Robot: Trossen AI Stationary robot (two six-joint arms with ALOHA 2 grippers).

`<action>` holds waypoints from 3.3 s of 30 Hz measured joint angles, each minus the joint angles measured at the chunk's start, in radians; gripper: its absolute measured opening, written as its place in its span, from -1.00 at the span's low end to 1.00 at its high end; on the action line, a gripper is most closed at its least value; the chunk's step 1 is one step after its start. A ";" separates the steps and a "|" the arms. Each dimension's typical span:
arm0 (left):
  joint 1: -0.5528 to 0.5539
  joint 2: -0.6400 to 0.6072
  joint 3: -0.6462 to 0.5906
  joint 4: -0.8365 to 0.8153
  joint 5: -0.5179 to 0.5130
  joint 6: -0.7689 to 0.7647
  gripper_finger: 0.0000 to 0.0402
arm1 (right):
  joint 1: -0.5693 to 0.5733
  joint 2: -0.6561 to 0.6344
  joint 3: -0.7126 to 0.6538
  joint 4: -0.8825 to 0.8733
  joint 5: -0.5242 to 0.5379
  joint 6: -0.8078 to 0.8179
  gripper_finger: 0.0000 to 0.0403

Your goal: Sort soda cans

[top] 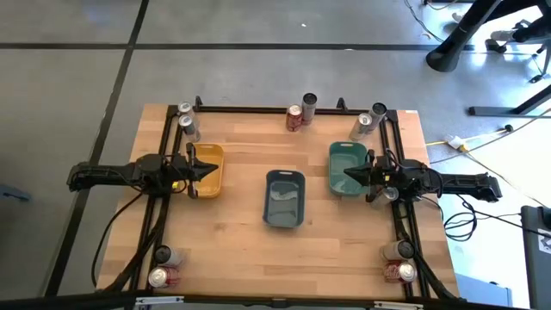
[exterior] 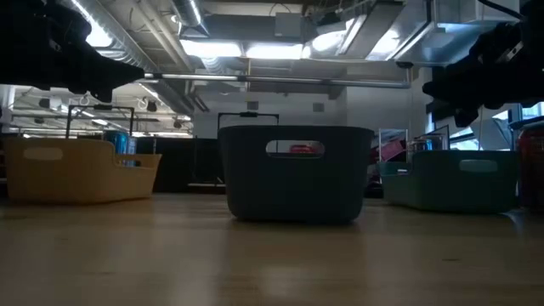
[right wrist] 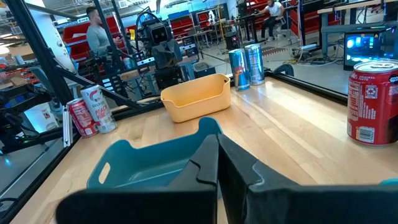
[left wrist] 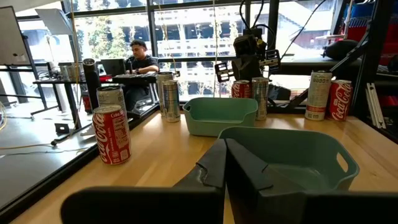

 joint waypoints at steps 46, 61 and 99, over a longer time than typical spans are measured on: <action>0.000 0.029 0.111 0.292 -0.621 0.093 -1.00 | 0.000 0.000 0.000 0.170 0.460 -0.123 -0.97; 0.002 0.447 0.513 0.283 -0.998 0.427 -1.00 | 0.000 0.000 0.000 0.165 0.487 -0.185 -0.97; 0.377 0.878 1.173 -0.054 -0.906 0.485 -1.00 | 0.000 0.000 0.000 0.160 0.524 -0.170 -0.97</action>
